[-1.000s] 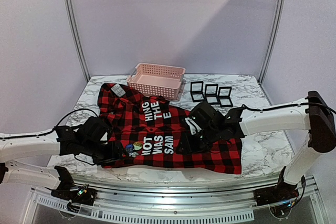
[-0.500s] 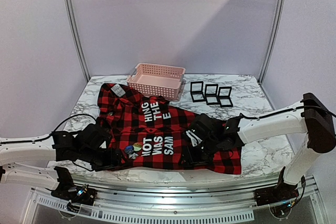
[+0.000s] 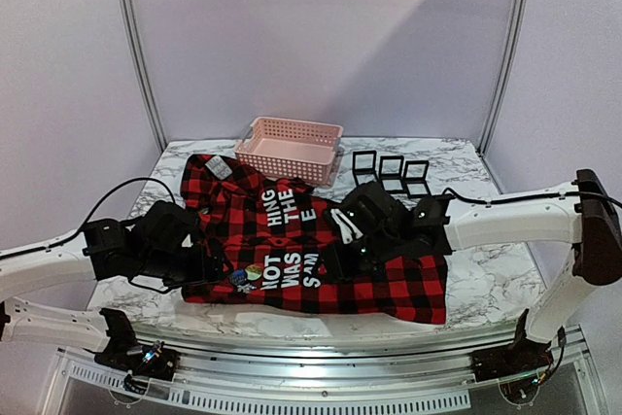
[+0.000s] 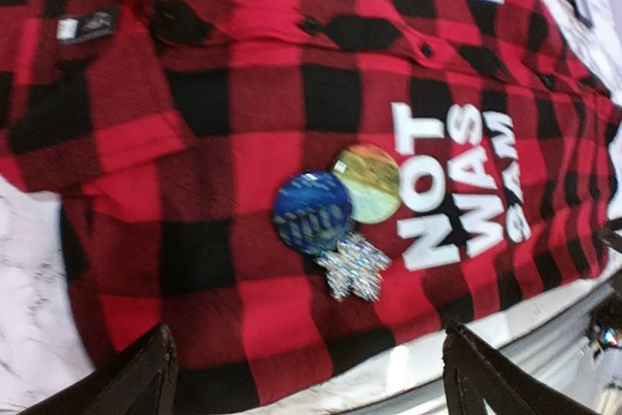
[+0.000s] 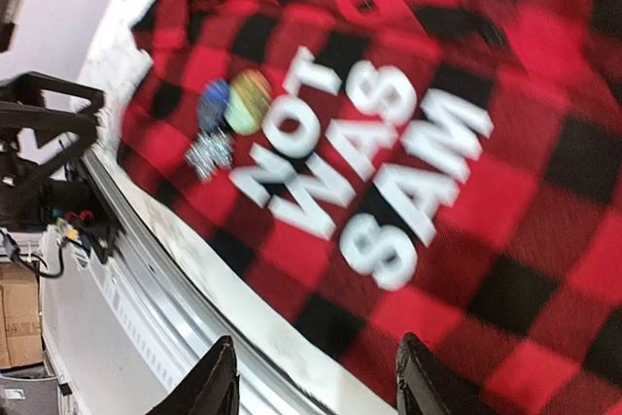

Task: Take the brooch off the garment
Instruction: Smooth out the flattened clothing at the center of the board.

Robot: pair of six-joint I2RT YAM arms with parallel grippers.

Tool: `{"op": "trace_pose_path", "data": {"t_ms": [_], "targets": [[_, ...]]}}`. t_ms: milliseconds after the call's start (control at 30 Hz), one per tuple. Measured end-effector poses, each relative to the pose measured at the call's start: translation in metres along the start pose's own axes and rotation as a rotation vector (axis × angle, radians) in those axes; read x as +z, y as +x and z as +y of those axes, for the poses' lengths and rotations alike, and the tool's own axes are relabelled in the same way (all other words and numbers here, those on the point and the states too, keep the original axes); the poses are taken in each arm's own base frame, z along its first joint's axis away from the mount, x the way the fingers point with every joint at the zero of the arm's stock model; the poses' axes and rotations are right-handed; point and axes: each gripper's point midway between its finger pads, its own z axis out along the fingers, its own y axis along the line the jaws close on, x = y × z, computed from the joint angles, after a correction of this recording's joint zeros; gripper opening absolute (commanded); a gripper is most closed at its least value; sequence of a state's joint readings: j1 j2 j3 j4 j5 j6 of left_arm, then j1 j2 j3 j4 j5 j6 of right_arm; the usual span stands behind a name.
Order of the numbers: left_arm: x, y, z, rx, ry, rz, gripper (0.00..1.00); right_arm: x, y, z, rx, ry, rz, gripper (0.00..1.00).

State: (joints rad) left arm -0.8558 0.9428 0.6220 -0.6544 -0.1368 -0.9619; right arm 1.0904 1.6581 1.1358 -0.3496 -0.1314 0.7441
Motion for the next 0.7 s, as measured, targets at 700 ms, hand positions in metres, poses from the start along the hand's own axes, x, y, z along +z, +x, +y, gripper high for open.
{"op": "trace_pose_path", "data": {"t_ms": [700], "targets": [[0.022, 0.002, 0.08, -0.179, -0.131, -0.028, 1.0, 0.065, -0.044, 0.057, -0.262, -0.101, -0.102, 0.45]]}}
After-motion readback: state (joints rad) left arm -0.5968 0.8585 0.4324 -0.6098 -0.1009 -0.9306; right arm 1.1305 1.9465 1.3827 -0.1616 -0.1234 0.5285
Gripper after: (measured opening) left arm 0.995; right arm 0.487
